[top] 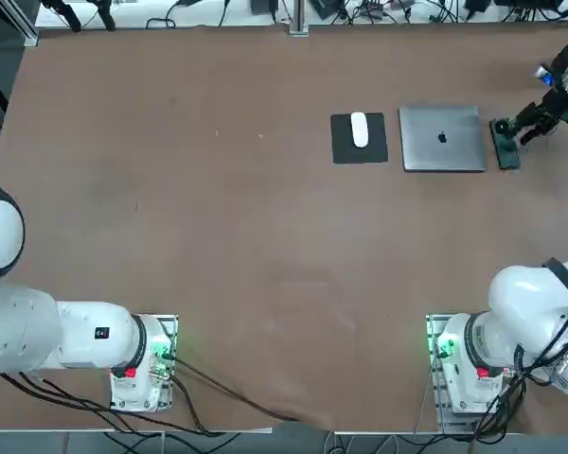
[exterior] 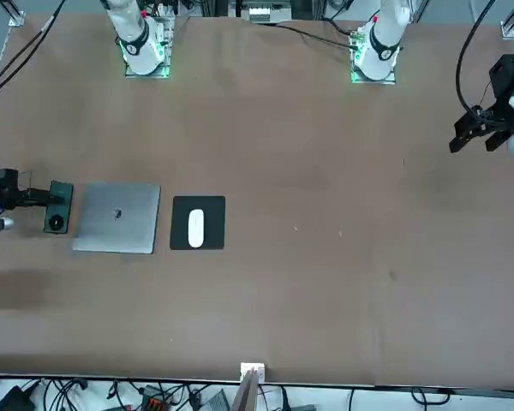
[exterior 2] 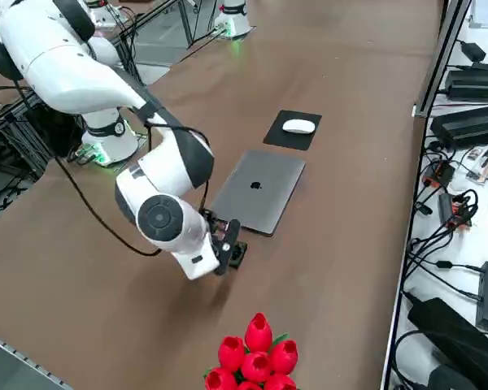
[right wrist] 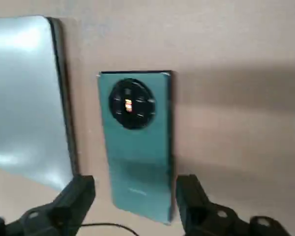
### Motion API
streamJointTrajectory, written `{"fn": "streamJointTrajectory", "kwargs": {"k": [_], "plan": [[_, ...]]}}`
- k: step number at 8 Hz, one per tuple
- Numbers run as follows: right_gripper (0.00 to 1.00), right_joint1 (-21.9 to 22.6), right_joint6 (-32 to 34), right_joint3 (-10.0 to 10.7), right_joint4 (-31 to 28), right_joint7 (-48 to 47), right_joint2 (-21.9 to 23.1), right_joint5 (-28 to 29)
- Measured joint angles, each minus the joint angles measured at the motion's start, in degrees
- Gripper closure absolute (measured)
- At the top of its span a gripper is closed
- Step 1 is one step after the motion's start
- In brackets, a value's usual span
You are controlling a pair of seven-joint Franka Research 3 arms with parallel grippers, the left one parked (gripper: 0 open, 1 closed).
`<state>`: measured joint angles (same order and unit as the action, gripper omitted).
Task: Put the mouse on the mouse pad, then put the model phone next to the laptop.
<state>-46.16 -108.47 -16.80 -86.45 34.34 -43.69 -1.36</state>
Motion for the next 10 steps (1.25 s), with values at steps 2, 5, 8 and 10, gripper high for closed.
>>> {"fn": "streamJointTrajectory", "kwargs": {"k": [2, 5, 8, 10], "plan": [[0.0, -0.22, -0.53, -0.05, 2.93, 0.02, 0.07, -7.55], [0.0, 3.48, 0.63, -1.15, 5.86, -1.29, 3.15, -10.22], [0.0, 14.15, 7.53, -2.15, 6.56, -17.5, 9.18, -10.23], [0.0, 18.82, 14.94, -3.96, 8.24, -25.4, 12.6, -10.15]]}}
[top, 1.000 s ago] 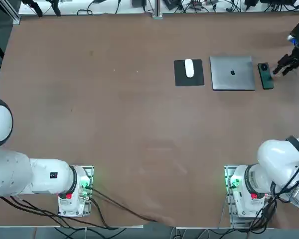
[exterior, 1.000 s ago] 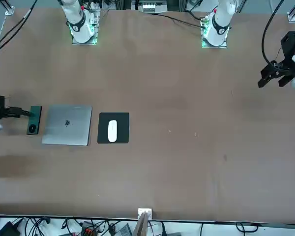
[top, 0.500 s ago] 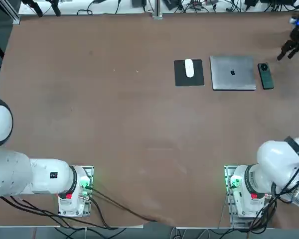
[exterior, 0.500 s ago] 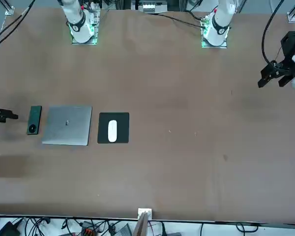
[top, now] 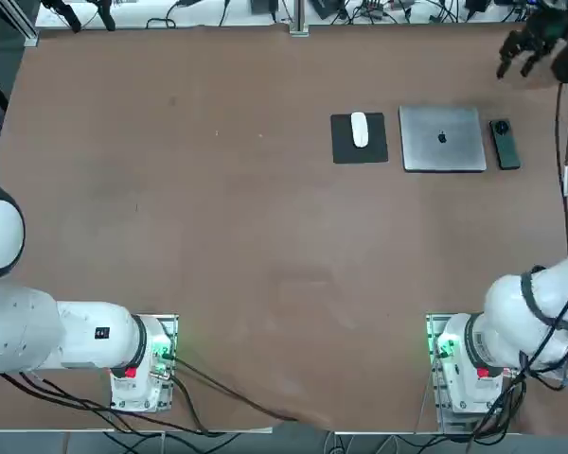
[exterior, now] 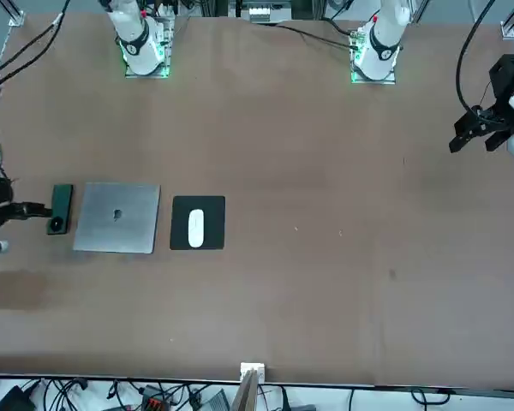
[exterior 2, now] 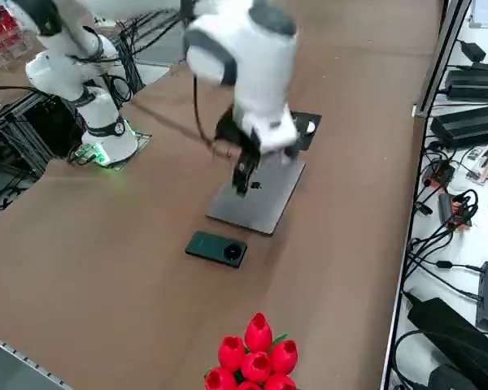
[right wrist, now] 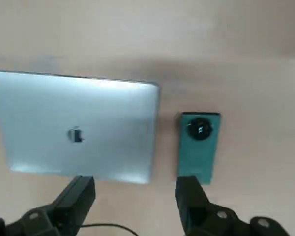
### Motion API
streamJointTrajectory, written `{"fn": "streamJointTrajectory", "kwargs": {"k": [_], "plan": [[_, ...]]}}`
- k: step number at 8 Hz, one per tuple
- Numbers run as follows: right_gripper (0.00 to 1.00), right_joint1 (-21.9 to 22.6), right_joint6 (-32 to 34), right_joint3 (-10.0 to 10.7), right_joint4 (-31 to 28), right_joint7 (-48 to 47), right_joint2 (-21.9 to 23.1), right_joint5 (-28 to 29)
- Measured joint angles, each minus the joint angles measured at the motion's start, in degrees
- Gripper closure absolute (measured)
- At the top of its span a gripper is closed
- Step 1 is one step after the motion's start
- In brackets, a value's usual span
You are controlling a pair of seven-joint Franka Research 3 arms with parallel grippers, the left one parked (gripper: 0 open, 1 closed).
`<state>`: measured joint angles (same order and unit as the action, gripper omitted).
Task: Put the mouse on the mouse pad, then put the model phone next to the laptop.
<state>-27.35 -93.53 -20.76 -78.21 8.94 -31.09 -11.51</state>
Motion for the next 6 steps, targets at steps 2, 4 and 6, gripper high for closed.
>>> {"fn": "streamJointTrajectory", "kwargs": {"k": [2, 4, 6], "plan": [[0.0, 0.46, 8.21, -3.75, 4.39, -2.83, 2.11, 2.19], [0.0, 0.38, 12.71, -4.27, 8.04, -6.33, 5.28, 5.62], [0.0, 3.91, 14.52, -0.62, 7.81, -8.12, 10.41, 7.89]]}}
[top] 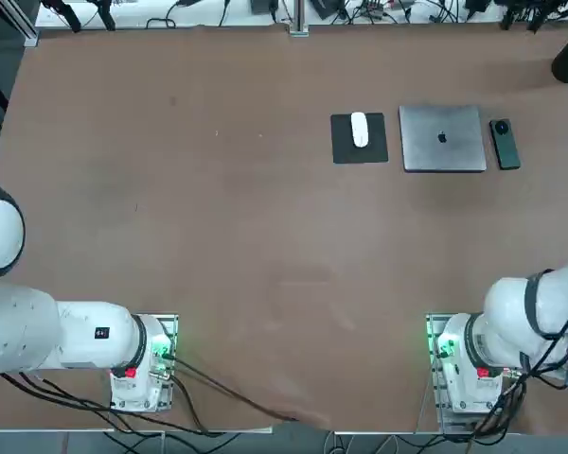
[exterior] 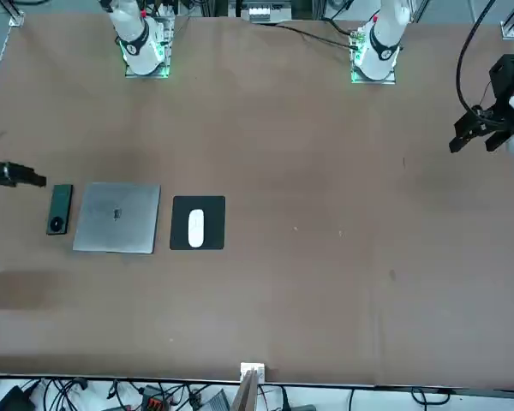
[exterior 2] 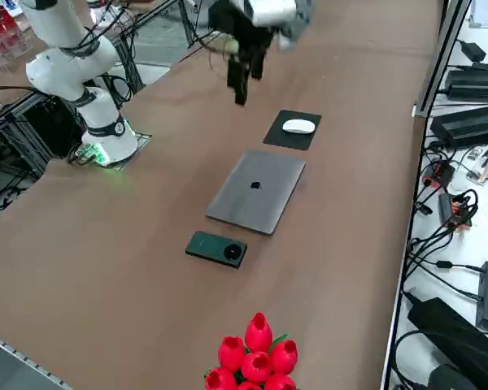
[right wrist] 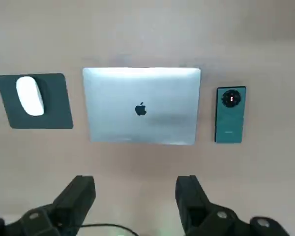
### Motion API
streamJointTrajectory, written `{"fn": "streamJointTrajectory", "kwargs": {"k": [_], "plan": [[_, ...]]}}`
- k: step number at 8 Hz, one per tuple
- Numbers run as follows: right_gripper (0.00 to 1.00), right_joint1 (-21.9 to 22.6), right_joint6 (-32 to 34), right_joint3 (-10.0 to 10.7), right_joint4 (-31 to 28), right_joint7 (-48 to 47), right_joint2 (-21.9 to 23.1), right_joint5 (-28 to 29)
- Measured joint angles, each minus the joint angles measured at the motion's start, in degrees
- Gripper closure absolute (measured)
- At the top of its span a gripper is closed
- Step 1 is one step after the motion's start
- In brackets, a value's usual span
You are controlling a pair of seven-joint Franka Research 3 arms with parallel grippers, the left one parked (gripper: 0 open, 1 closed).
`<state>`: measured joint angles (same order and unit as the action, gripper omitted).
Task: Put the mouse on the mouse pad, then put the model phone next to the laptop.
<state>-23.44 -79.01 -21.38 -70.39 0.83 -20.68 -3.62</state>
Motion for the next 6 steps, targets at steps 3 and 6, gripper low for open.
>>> {"fn": "streamJointTrajectory", "kwargs": {"k": [3, 6], "plan": [[0.0, 19.51, 0.04, 22.85, -4.83, -1.66, 5.73, 7.21], [0.0, 24.45, -9.87, 27.46, -18.16, -1.81, 15.16, 6.57]]}}
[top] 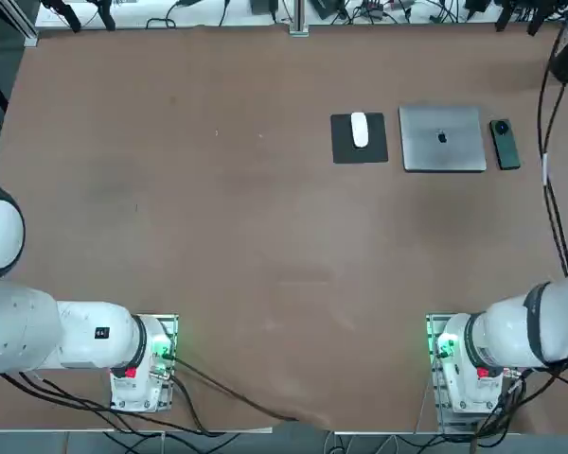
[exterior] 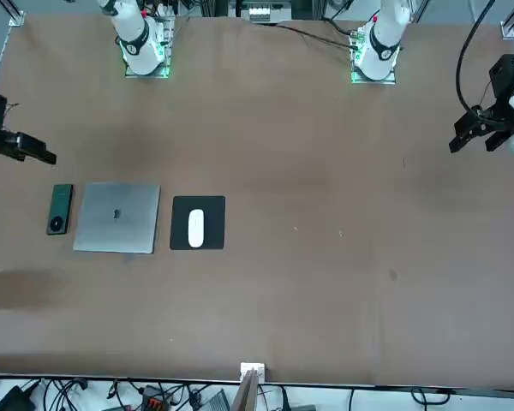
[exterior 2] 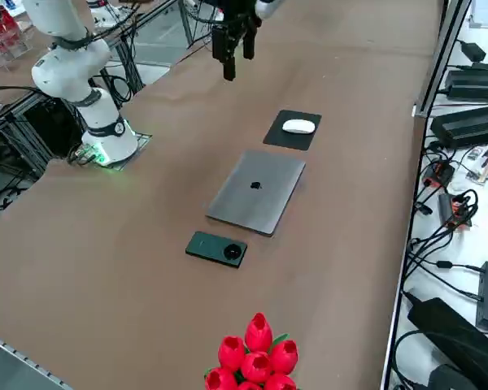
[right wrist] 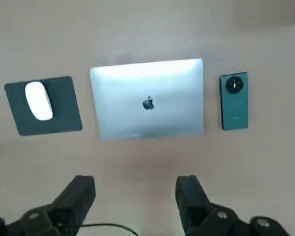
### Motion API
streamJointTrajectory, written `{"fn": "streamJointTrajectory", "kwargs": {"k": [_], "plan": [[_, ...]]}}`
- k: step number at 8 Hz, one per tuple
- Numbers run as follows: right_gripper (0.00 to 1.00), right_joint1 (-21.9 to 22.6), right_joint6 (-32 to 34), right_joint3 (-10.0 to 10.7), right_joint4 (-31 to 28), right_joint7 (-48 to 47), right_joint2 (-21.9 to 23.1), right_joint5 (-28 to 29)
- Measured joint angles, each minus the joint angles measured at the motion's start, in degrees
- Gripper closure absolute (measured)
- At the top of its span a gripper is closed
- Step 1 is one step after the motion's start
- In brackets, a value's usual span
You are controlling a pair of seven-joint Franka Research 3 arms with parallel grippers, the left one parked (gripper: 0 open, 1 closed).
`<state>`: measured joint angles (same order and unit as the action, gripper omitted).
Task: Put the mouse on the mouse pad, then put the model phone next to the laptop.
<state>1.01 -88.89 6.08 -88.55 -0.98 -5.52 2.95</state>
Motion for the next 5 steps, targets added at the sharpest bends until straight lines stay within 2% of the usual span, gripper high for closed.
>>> {"fn": "streamJointTrajectory", "kwargs": {"k": [2, 3, 5], "plan": [[0.0, -0.26, -3.17, -0.58, -7.46, 0.05, 7.08, -0.54], [0.0, -0.41, -3.36, -1.75, -8.97, 0.05, 8.85, -1.56], [0.0, -0.57, -3.42, -4.12, -9.82, 0.02, 9.66, -3.87]]}}
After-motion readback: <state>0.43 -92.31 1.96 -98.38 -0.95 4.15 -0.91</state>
